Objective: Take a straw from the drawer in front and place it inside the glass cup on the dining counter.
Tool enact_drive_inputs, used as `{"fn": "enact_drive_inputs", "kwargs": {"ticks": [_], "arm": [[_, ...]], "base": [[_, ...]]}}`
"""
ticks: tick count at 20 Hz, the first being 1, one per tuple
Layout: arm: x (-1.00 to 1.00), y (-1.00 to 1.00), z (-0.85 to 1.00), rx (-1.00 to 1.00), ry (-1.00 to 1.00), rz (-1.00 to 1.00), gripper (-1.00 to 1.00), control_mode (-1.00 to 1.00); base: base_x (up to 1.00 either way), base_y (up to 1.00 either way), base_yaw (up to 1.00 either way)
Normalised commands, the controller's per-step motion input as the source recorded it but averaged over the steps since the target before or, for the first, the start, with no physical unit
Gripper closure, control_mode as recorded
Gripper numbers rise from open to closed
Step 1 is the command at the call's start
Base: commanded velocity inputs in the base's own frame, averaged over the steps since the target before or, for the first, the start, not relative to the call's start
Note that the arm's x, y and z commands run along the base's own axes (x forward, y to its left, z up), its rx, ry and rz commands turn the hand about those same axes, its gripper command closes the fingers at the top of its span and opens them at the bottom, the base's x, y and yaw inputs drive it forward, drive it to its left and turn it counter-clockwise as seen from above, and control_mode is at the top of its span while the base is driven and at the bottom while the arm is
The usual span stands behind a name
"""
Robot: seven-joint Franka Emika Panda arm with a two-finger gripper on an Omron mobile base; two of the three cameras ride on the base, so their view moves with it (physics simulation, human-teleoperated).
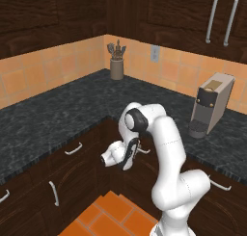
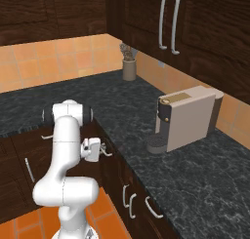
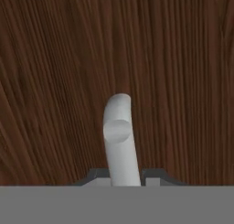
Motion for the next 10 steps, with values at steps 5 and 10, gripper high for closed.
{"fn": "enact_drive_inputs", "kwargs": {"ticks": [5,10], "arm": [[-0.51,0.67,-0.22,0.0,0.0,-0.1,1.0,-1.0],[-0.56,0.54,-0.17,0.0,0.0,-0.09,1.0,-1.0]], "base": [[0.0,0.0,0.0],[0.0,0.0,0.0]]}}
